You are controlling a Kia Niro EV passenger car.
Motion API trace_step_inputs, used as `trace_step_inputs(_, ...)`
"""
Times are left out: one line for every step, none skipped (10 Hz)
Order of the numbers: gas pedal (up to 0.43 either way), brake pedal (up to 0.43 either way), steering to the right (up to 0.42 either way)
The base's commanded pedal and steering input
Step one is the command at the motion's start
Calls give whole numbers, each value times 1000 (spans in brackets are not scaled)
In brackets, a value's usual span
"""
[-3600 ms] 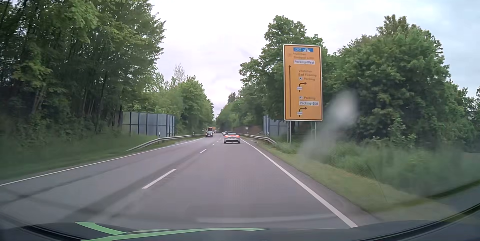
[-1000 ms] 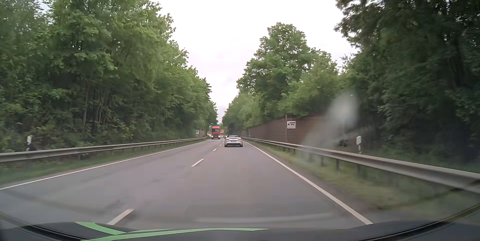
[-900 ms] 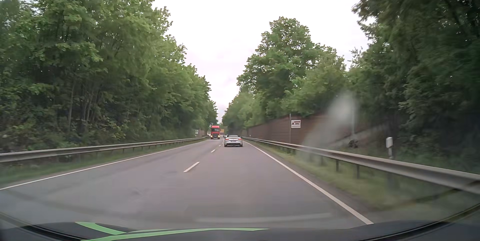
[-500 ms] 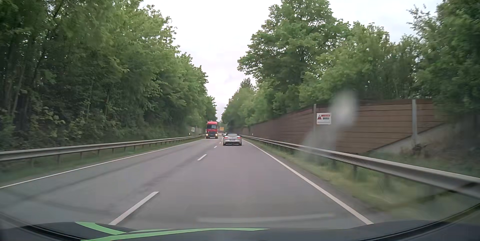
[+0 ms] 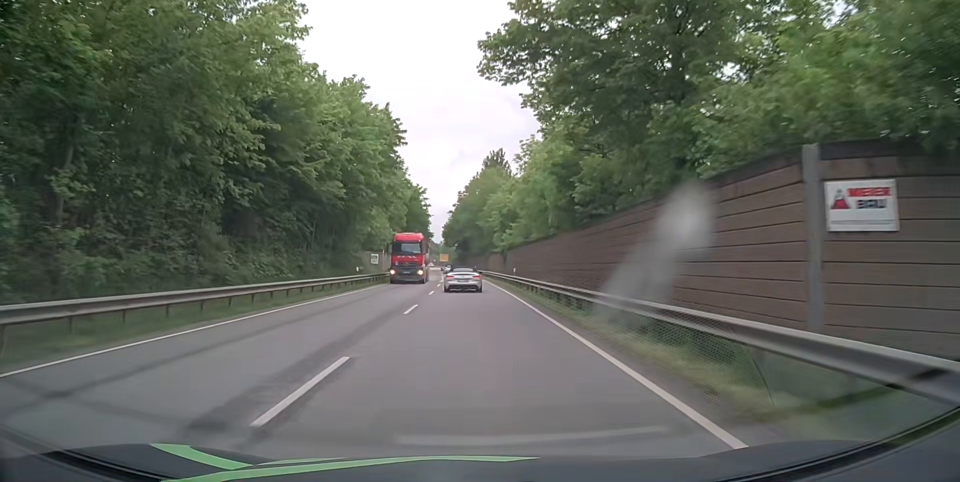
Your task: Follow the waypoints while adhering to traffic rules and regulations
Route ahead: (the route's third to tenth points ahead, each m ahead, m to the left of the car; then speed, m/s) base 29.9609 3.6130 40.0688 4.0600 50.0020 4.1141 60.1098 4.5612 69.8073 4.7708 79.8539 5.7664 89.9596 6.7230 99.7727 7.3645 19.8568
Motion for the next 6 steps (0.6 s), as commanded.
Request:
trace_step_inputs(138, 0, -1)
trace_step_inputs(150, 0, -1)
trace_step_inputs(150, 0, -2)
trace_step_inputs(150, 0, -2)
trace_step_inputs(150, 0, -2)
trace_step_inputs(150, 0, -3)
